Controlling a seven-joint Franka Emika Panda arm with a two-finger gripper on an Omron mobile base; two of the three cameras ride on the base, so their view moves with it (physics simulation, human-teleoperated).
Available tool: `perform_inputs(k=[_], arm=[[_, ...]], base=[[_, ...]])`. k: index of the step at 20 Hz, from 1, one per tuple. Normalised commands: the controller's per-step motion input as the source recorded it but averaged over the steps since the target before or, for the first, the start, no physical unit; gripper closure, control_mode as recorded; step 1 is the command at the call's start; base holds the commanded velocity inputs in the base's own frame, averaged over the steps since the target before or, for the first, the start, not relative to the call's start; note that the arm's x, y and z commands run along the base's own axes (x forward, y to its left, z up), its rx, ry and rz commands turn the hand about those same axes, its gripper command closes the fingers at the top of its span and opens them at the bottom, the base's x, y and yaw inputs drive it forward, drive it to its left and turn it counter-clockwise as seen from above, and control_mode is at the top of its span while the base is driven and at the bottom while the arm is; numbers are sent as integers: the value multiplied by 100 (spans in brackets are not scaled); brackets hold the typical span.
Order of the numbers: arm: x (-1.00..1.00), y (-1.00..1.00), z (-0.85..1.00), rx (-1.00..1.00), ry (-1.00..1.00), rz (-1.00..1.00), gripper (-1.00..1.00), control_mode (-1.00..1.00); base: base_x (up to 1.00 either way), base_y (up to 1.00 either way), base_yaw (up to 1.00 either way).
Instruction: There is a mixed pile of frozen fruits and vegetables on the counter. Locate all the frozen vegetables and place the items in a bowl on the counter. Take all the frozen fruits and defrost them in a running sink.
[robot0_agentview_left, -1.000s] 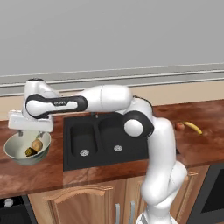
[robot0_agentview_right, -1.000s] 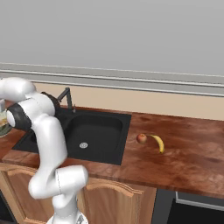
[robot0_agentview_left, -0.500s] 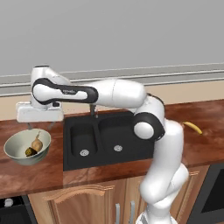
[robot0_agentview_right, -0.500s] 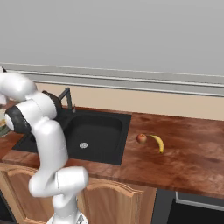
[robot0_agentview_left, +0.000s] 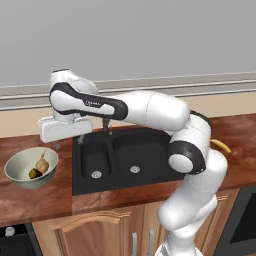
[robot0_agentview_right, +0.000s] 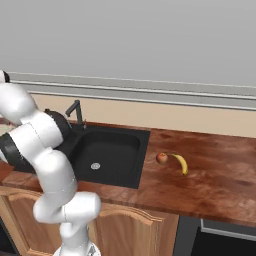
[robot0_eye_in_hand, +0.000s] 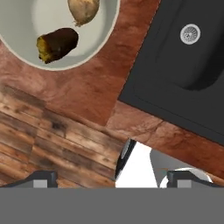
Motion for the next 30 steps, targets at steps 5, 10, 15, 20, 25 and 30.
perform_inputs(k=[5, 10, 15, 20, 25, 30], arm=[[-30, -77, 0, 6, 5, 11, -100, -100], [-27, -80, -2, 5, 7, 5, -100, -100], [-2, -81, -15, 0, 5, 1, -100, -100], [0, -96, -12, 0, 4, 0, -100, -100], [0, -100, -6, 0, 5, -13, -100, -100], [0, -98, 0, 0, 1, -18, -100, -100]], base=[[0, 0, 0], [0, 0, 0], [0, 0, 0], [0, 0, 0], [0, 0, 0], [0, 0, 0]])
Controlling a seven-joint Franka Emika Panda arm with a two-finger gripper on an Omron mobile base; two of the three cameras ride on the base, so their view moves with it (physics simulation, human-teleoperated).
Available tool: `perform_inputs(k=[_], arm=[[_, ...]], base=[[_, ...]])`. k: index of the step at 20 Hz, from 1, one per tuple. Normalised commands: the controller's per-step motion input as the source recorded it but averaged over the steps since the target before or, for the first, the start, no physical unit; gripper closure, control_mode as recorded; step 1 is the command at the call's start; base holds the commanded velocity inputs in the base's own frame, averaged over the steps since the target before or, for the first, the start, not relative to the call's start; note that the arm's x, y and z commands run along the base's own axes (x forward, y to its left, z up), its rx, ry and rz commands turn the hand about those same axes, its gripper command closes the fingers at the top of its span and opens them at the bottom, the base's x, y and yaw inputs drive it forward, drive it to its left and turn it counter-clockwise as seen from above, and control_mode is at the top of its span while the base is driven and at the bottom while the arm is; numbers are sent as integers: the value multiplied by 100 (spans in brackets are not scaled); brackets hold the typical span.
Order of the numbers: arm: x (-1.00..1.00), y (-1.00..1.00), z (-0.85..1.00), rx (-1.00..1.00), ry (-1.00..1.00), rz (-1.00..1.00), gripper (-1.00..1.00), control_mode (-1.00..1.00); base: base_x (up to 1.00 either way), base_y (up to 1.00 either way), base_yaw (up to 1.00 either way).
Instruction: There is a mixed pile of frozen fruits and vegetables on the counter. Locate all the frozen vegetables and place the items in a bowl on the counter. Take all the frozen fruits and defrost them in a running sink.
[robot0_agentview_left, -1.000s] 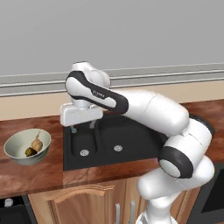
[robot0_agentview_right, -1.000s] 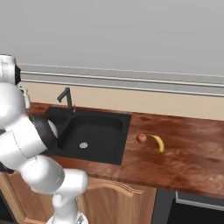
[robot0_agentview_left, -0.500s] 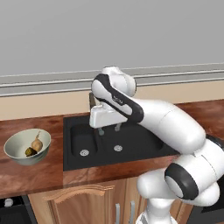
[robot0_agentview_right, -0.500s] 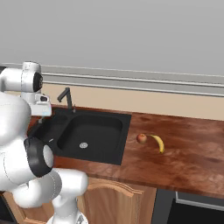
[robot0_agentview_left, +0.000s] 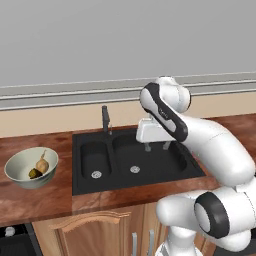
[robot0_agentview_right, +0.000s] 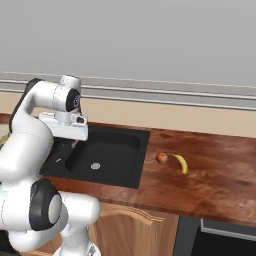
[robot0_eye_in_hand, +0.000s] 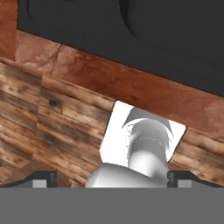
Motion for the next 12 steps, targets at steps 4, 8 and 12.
perform_inputs(k=[4, 8, 12], arm=[[3, -96, 0, 0, 3, -17, -100, -100], [23, -88, -2, 0, 7, -15, -100, -100], [64, -78, -11, 0, 4, -5, -100, -100]], base=[[0, 0, 0], [0, 0, 0], [0, 0, 0]])
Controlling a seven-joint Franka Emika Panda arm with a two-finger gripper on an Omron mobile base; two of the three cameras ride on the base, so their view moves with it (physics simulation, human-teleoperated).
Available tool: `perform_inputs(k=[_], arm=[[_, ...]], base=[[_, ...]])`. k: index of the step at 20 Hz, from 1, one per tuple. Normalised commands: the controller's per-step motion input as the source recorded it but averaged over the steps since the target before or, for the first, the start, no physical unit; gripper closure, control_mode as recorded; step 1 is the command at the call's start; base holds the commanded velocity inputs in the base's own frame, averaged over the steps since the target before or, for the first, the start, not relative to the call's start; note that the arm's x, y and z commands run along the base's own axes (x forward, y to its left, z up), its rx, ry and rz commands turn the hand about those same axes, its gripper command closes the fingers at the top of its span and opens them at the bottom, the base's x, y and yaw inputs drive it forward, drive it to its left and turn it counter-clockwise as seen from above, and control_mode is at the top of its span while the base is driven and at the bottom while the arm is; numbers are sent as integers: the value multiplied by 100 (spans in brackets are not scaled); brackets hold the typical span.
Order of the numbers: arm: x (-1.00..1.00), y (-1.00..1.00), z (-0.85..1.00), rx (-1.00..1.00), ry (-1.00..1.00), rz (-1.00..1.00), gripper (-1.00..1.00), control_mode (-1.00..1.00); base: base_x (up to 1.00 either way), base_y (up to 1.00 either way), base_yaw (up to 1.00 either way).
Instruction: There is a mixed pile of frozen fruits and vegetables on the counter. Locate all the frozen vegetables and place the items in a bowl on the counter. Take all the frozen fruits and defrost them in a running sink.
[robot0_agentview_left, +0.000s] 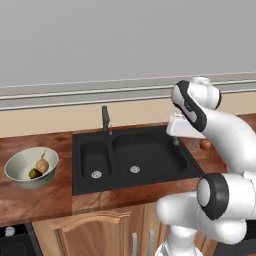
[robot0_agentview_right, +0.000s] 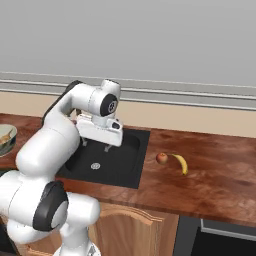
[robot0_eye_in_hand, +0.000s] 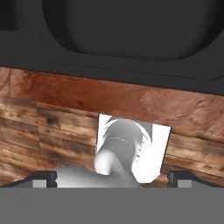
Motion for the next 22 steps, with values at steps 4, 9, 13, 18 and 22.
perform_inputs(k=[4, 9, 13, 18, 22], arm=[[50, -77, -17, -3, -1, 0, -100, -100], [50, -69, -43, -14, -3, -1, -100, -100], [67, -64, -43, -15, 0, -1, -100, -100], [43, -59, -28, -16, -6, -2, -100, -100], [41, -55, -29, -9, -7, -7, -100, -100]], base=[[0, 0, 0], [0, 0, 0], [0, 0, 0], [0, 0, 0], [0, 0, 0]])
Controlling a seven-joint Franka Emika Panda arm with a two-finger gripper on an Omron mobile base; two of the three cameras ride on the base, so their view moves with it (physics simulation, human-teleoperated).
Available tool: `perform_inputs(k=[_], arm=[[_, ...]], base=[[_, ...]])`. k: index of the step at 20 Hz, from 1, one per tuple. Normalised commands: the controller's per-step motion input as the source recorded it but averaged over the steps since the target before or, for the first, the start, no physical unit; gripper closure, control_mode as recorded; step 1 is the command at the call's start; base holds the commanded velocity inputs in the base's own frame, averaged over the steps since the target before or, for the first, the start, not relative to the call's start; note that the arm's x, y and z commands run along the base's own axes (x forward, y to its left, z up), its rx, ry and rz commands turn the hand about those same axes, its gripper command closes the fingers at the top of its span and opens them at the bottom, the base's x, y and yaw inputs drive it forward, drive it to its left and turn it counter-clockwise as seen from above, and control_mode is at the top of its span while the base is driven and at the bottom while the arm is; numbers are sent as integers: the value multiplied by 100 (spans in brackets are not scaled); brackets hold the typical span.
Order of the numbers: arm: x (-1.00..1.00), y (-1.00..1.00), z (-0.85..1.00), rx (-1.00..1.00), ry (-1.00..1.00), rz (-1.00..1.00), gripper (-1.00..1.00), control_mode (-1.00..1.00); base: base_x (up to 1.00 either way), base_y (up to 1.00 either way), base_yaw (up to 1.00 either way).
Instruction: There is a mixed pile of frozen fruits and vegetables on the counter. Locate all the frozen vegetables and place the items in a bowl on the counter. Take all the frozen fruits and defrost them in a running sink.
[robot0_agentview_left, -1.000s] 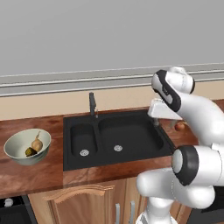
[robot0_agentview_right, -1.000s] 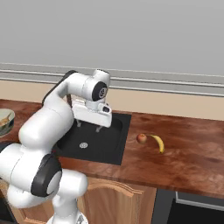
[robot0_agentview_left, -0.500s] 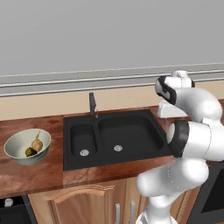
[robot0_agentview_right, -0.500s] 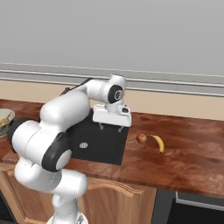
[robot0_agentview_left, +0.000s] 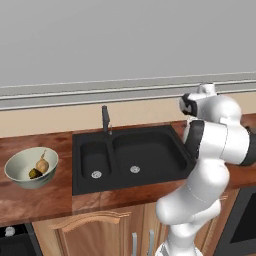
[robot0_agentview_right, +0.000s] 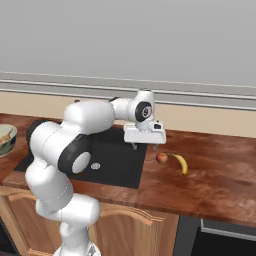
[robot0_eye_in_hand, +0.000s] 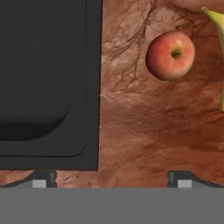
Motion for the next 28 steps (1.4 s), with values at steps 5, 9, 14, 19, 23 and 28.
perform_inputs(k=[5, 9, 14, 19, 23, 28], arm=[[36, -51, -23, -5, -8, -5, -100, -100], [37, -49, -33, -1, -11, -4, -100, -100], [44, -19, -30, 1, -11, 0, -100, -100], [34, -19, -25, 1, -12, -3, -100, -100], [43, -13, -29, 0, -9, -12, -100, -100], [2, 10, -19, 0, 2, -8, -100, -100]], base=[[0, 0, 0], [0, 0, 0], [0, 0, 0], [0, 0, 0], [0, 0, 0], [0, 0, 0]])
